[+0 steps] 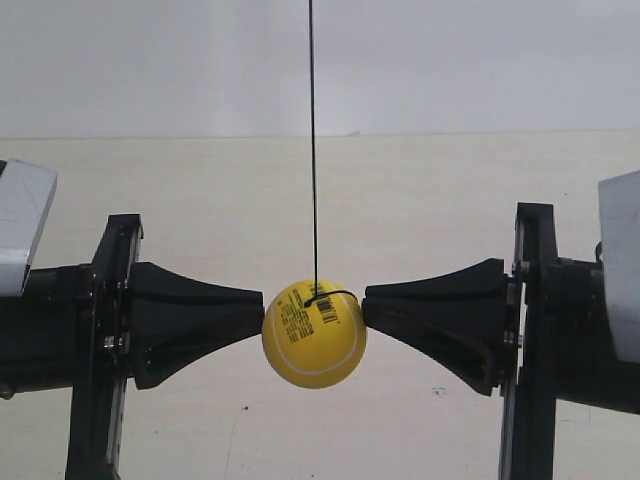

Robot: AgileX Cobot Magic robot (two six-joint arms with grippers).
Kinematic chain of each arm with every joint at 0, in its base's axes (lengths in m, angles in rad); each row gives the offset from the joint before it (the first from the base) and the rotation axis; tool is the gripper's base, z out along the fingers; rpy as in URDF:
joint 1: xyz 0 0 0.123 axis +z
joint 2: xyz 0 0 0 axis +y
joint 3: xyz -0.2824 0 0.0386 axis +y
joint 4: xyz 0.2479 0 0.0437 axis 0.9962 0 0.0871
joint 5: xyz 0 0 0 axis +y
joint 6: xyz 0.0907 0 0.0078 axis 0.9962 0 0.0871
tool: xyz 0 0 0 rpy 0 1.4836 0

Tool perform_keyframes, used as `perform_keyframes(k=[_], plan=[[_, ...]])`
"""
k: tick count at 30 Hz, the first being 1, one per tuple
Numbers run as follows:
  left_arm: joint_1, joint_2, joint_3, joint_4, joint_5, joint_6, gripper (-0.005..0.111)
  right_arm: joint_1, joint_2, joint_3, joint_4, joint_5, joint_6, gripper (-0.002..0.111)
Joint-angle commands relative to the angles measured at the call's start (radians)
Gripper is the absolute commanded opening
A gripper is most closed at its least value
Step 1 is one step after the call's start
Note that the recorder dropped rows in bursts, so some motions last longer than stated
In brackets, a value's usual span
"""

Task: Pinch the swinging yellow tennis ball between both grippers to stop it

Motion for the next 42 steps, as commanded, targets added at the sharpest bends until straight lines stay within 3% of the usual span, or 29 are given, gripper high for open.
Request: perform_keyframes(k=[1, 22, 27, 30, 39, 42], plan=[[-0.006, 0.001, -0.002, 0.005, -0.014, -0.009, 0.005, 0.003, -0.008, -0.004, -0.005, -0.007, 0.001, 0.0], [-0.006, 0.001, -0.002, -0.007, -0.014, -0.009, 0.005, 0.003, -0.008, -0.004, -0.007, -0.007, 0.0, 0.0], [-0.004, 0.001, -0.002, -0.079, -0.014, -0.009, 0.005, 0.003, -0.008, -0.004, 0.13, 0.137, -0.011, 0.0], [-0.004, 0.001, -0.002, -0.225, 0.119, -0.038, 0.005, 0.003, -0.008, -0.004, 0.271, 0.276, -0.013, 0.0], [-0.004, 0.001, -0.002, -0.453, 0.357, -0.099, 0.005, 0.003, -0.008, -0.004, 0.476, 0.452, -0.068, 0.0], [-0.004, -0.02, -0.002, -0.585, 0.509, -0.094, 0.005, 0.003, -0.009, -0.004, 0.546, 0.493, -0.14, 0.0]])
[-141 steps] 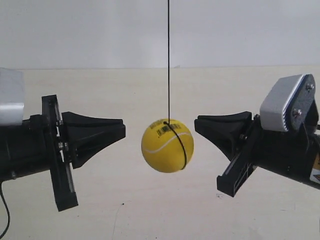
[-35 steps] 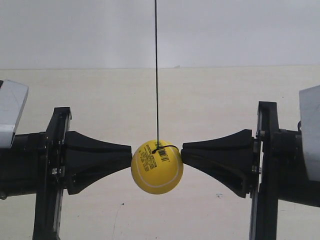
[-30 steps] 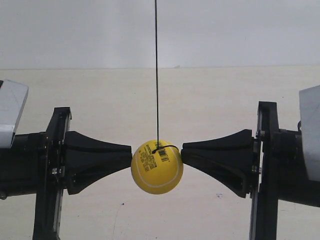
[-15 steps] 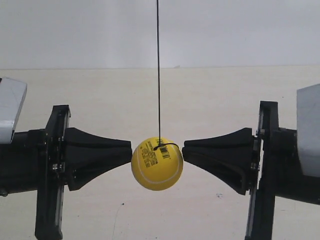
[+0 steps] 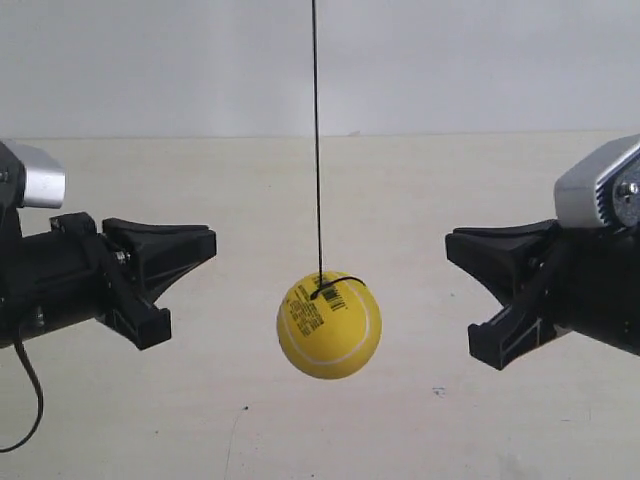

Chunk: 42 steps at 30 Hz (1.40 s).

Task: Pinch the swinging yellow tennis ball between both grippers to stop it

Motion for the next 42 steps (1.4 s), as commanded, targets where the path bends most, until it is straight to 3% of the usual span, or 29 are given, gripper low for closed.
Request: perform_keyframes(k=[1, 6, 9, 18, 26, 34, 42], plan=[[-0.004, -0.035, -0.002, -0.17, 0.188, 0.009, 0.005, 0.003, -0.009, -0.004, 0.116, 0.06, -0.086, 0.0], [-0.004, -0.168, -0.002, -0.246, 0.381, 0.059, 0.005, 0.003, -0.012, -0.004, 0.283, 0.134, -0.209, 0.0], [-0.004, -0.279, 0.021, -0.257, 0.428, 0.059, 0.005, 0.003, -0.03, -0.004, 0.291, 0.143, -0.218, 0.0], [-0.004, -0.678, 0.128, -0.301, 0.428, 0.043, 0.005, 0.003, -0.287, -0.004, 0.291, 0.26, -0.168, 0.0], [-0.004, -1.034, 0.178, -0.294, 0.426, -0.032, 0.005, 0.003, -0.664, 0.034, 0.291, 0.346, -0.061, 0.0], [-0.004, -1.246, 0.192, -0.294, 0.446, -0.037, 0.005, 0.003, -0.943, 0.05, 0.291, 0.458, -0.002, 0.0], [-0.004, -1.344, 0.192, -0.294, 0.451, -0.037, 0.005, 0.003, -1.074, 0.05, 0.291, 0.582, 0.025, 0.0]])
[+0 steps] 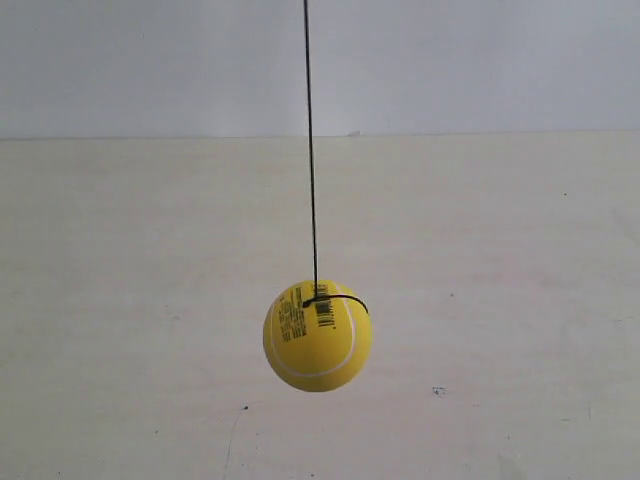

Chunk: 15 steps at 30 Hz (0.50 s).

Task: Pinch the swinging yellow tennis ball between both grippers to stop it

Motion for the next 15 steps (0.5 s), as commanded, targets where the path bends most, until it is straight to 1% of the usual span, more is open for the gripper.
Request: perform_keyframes(k=[1, 15], plan=[[-0.004, -0.038, 0.005, -0.004, 0.008, -0.009, 0.005, 0.003, -0.044, 0.007, 0.0, 0.061, 0.01, 0.0], [-0.004, -0.042, 0.005, -0.004, 0.008, -0.007, 0.005, 0.003, -0.047, 0.007, 0.002, 0.06, 0.029, 0.0]])
